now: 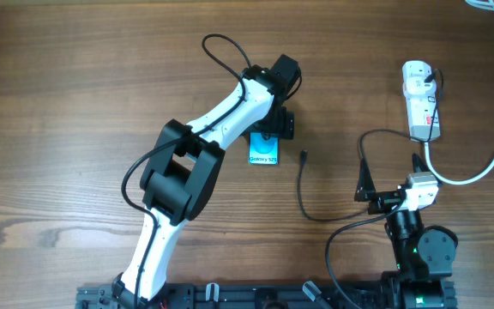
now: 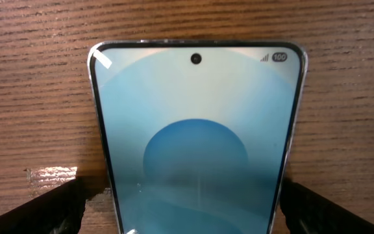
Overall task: Plug charger to phone and switch on socket
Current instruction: 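Lower the left gripper and close it on the phone's long edges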
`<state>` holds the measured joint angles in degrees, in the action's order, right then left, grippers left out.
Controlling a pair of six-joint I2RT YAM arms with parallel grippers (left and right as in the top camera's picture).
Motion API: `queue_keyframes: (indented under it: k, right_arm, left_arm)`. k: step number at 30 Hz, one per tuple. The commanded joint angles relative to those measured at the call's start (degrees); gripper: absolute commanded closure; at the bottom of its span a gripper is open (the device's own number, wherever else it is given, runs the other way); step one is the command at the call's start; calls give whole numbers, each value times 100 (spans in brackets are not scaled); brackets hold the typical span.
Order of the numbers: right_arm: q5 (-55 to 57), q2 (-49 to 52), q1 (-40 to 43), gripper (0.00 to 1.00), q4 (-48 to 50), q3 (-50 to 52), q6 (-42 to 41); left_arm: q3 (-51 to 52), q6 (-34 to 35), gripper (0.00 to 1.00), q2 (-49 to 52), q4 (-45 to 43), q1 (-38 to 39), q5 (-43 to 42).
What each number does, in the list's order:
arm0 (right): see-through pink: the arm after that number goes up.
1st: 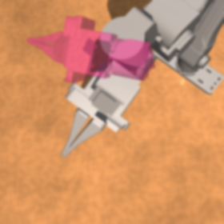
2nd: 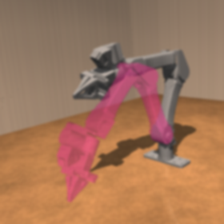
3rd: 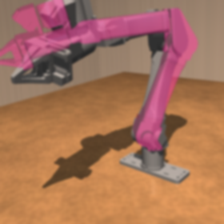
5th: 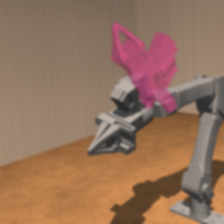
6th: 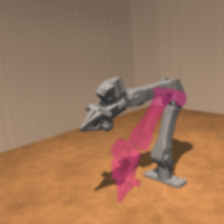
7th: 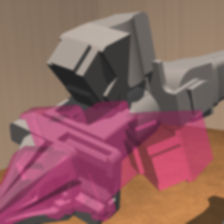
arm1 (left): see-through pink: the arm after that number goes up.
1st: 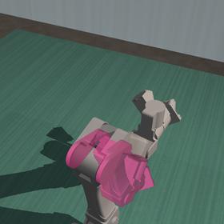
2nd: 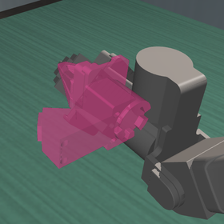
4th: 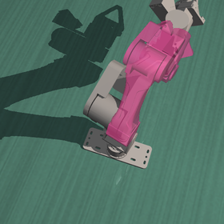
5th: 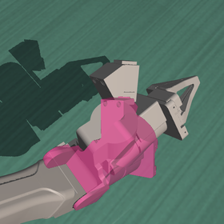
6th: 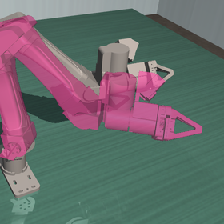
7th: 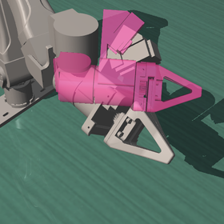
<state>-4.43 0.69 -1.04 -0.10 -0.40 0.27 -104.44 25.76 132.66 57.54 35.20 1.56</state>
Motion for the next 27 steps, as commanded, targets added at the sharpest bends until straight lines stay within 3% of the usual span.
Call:
queue_keyframes:
  k: [1, 8, 12, 16, 22, 27]
  right_arm:
    - [72, -26, -28, 0, 15, 11, -42]
    - [72, -26, -28, 0, 15, 11, -42]
    - [72, -26, -28, 0, 15, 11, -44]
    - [72, -26, -28, 0, 13, 11, -42]
    - [72, -26, -28, 0, 13, 11, -42]
    - [72, -26, -28, 0, 15, 11, -44]
  left_arm:
    - [-55, 39, 0, 227, -55, 35, -258]
    - [223, 337, 1, 227, -79, 96, -236]
    - [258, 302, 15, 227, -26, 98, -236]
    - [258, 302, 17, 227, 4, 103, -236]
    - [256, 304, 29, 225, 103, 103, -238]
    - [205, 367, 29, 168, 256, 85, -264]
